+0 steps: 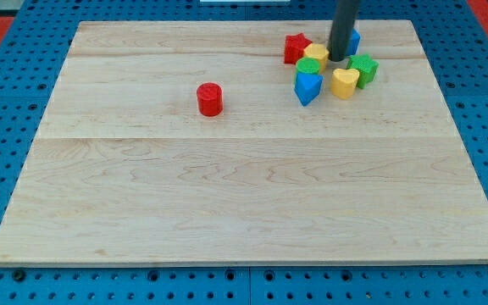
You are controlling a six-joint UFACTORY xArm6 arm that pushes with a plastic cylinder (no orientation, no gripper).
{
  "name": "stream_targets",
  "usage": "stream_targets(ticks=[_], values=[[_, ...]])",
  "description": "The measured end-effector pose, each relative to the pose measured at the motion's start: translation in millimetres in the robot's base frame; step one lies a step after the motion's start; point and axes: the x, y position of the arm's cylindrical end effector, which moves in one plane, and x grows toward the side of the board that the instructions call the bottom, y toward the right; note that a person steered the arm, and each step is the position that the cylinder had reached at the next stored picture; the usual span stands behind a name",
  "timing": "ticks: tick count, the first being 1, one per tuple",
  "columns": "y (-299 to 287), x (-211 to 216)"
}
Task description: Push the red star to the top right of the red circle
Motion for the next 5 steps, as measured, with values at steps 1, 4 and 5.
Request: stream_targets(ticks=[1, 4, 5], values=[[-38, -16], [-101, -36], [-114, -66]])
